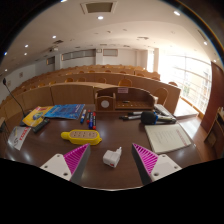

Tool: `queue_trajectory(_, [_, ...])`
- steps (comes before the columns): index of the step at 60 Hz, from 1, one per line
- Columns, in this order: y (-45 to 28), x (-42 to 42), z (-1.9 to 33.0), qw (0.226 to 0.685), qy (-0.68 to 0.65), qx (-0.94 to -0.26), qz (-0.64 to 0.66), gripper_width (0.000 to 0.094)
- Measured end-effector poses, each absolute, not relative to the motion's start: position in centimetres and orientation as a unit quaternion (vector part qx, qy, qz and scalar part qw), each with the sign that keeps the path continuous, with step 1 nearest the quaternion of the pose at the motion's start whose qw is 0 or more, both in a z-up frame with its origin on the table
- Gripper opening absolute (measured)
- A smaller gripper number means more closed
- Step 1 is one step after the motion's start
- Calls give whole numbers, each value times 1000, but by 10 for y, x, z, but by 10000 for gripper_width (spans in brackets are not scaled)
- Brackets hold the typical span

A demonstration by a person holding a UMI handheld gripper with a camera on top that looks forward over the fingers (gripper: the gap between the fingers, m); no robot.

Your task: Unplug charger

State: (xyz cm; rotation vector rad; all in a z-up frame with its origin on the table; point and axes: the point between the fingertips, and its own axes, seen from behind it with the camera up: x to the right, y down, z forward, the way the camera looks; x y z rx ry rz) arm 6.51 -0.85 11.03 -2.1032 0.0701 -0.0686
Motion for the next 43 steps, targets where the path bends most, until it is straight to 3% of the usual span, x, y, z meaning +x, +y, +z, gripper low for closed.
queue_trajectory(20, [-103,51,181,515,22,-856,-36,849])
queue_trajectory(43, [-153,41,187,513,10,-858,-36,849])
